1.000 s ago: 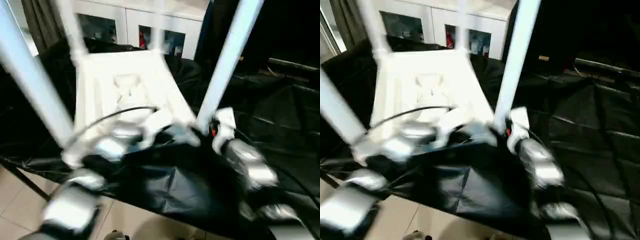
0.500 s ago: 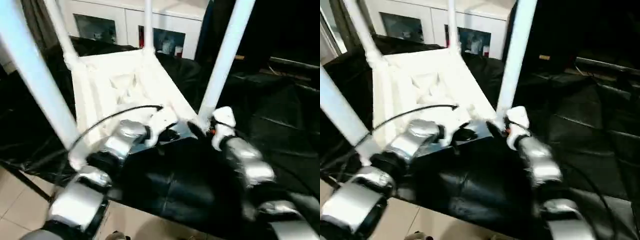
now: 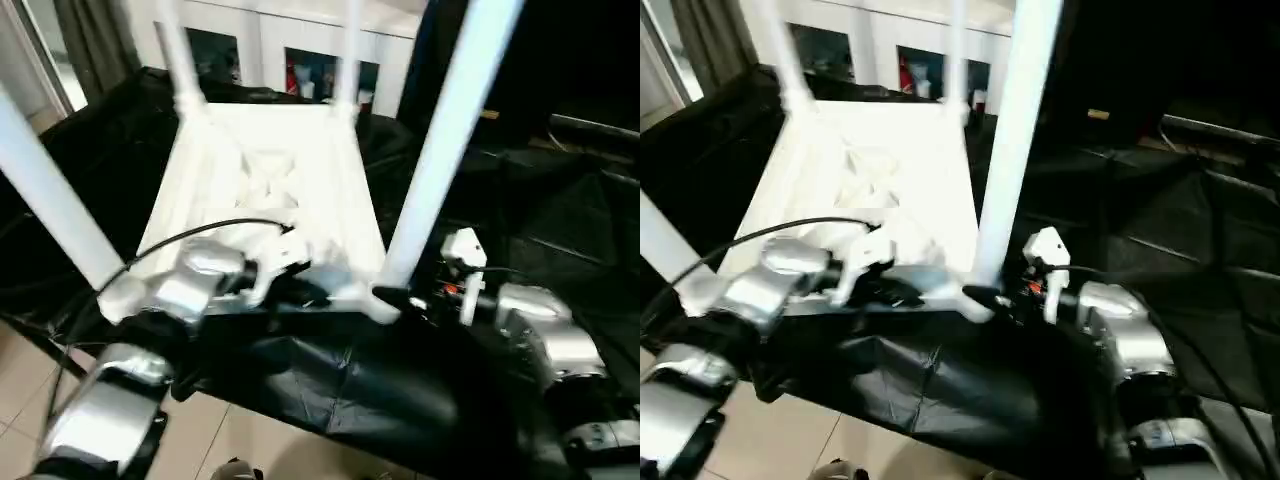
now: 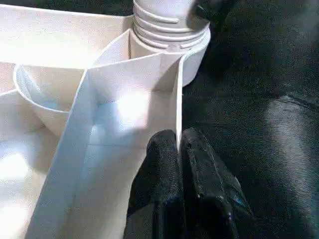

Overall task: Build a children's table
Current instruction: Rotate leg to tighten

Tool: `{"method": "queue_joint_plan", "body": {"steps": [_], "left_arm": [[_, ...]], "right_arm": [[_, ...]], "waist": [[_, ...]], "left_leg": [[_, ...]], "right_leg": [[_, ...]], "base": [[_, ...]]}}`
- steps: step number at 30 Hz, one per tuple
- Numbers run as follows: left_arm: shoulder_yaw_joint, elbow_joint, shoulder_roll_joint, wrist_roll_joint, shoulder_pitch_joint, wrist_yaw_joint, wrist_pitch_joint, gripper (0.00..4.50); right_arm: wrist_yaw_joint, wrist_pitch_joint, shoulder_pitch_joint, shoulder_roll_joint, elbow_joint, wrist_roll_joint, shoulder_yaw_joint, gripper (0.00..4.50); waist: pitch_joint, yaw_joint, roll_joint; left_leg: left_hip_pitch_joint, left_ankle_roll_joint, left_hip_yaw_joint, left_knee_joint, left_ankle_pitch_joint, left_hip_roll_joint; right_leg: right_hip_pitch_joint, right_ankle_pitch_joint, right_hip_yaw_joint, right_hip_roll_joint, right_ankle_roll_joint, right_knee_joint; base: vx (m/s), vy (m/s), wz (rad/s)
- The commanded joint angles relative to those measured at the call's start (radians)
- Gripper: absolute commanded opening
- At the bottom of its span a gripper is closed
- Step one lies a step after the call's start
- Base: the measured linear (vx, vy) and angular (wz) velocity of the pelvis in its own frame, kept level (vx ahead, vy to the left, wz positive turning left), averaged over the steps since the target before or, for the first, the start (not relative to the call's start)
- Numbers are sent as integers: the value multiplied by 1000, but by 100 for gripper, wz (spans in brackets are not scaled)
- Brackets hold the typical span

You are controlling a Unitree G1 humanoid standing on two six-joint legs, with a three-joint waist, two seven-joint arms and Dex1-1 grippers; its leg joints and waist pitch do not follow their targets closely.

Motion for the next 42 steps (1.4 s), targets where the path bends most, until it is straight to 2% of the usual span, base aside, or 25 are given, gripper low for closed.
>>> {"method": "queue_joint_plan", "body": {"steps": [1,6,8,12,16,17,18,19,20,22,23,24,25,27,28,29,33,34,37,40,41,42], "left_arm": [[10,-36,-8,-41,5,-36,1,0],[17,-51,-8,-42,13,-22,4,0],[18,-46,-11,-40,12,-16,1,0],[18,-45,-13,-36,13,-5,-5,0],[24,-18,-29,-9,3,76,-19,0],[40,37,-61,17,-26,199,-23,0],[44,51,-69,24,-33,230,-25,0],[47,65,-78,30,-41,262,-26,0],[54,98,-107,41,-61,338,-19,0],[54,121,-133,53,-76,399,-9,0],[52,135,-160,59,-86,441,3,0],[51,139,-172,61,-89,458,8,0],[48,155,-205,69,-99,506,18,0],[47,162,-218,73,-104,526,20,0],[38,181,-252,85,-113,557,19,0],[27,203,-284,98,-123,583,12,0],[5,222,-319,116,-138,588,-19,0],[5,222,-318,115,-140,582,-22,0],[8,217,-305,109,-141,556,-34,0],[15,203,-270,97,-133,496,-53,0],[18,194,-255,90,-127,467,-56,0],[18,190,-248,87,-124,447,-65,0]], "right_arm": [[19,8,3,-15,-11,-1,9,335],[29,7,9,-9,-20,-7,24,290],[30,4,8,-8,-19,-11,26,282],[27,11,8,-5,-20,-5,21,275],[3,14,17,4,-21,-8,19,272],[-90,5,19,32,7,-30,5,272],[-126,-1,17,42,20,-41,0,272],[-166,-9,14,53,34,-52,-6,272],[-287,8,6,97,74,-59,-34,272],[-363,10,6,126,96,-74,-41,272],[-432,11,4,154,113,-87,-45,272],[-462,12,3,167,121,-92,-47,272],[-556,12,-6,200,144,-110,-54,272],[-628,19,-19,226,167,-116,-63,271],[-700,19,-37,259,192,-128,-74,271],[-756,8,-54,290,212,-149,-72,271],[-769,-35,-72,330,216,-176,-38,271],[-759,-48,-71,327,211,-180,-33,326],[-726,-61,-71,310,201,-170,-38,346],[-644,-95,-75,250,191,-167,-35,378],[-596,-98,-74,226,185,-159,-36,378],[-568,-100,-74,213,182,-154,-36,378]], "waist": [[-57,0,-7],[-57,-1,-8],[-57,-1,-11],[-57,-1,-11],[-57,-1,-12],[-55,-3,-12],[-54,-2,-13],[-54,-3,-14],[-54,-7,-16],[-52,-8,-16],[-52,-8,-15],[-52,-9,-14],[-51,-9,-6],[-52,-14,-9],[-53,-14,-8],[-52,-17,1],[-55,-17,-1],[-56,-16,-2],[-56,-14,1],[-56,-14,-5],[-58,-12,-5],[-59,-12,-4]], "left_leg": [[12,52,-11,-72,-204,33],[13,51,-11,-71,-191,33],[12,54,-11,-70,-185,32],[12,54,-11,-70,-188,31],[14,54,-11,-69,-185,32],[14,51,-11,-70,-194,31],[19,40,-11,-71,-211,30],[18,34,-12,-71,-215,28],[14,24,-14,-73,-216,26],[19,12,-16,-74,-240,25],[17,12,-17,-75,-241,26],[18,12,-17,-75,-243,27],[19,9,-18,-76,-244,27],[19,-2,-19,-79,-255,25],[20,-2,-19,-79,-255,25],[19,-5,-19,-80,-261,25],[19,4,-17,-77,-268,22],[16,11,-18,-78,-262,21],[16,19,-17,-78,-253,23],[14,27,-17,-78,-253,23],[13,36,-18,-76,-245,23],[12,41,-16,-75,-238,23]], "right_leg": [[45,-187,35,-64,-239,-70],[45,-166,36,-63,-242,-68],[46,-163,36,-63,-242,-66],[46,-176,36,-64,-238,-68],[45,-175,37,-64,-236,-69],[42,-193,38,-63,-230,-73],[39,-228,38,-65,-222,-77],[39,-249,38,-66,-215,-79],[41,-284,38,-68,-202,-81],[37,-350,37,-68,-178,-89],[39,-366,37,-69,-167,-92],[37,-363,38,-68,-165,-92],[35,-352,39,-67,-165,-92],[36,-360,37,-65,-160,-93],[35,-348,39,-66,-164,-93],[35,-332,39,-63,-167,-93],[36,-309,40,-63,-165,-94],[40,-300,39,-63,-165,-92],[40,-273,38,-62,-172,-91],[42,-278,38,-63,-172,-91],[46,-265,36,-63,-175,-88],[45,-247,38,-63,-179,-86]], "base": [[0,0,0],[0,0,0],[0,0,0],[0,0,0],[0,0,0],[0,0,0],[0,0,0],[0,0,0],[0,0,0],[0,0,0],[0,0,0],[0,0,0],[0,0,0],[0,0,0],[0,0,0],[0,0,0],[0,0,0],[0,0,0],[0,0,0],[0,0,0],[0,0,0],[0,0,0]]}}
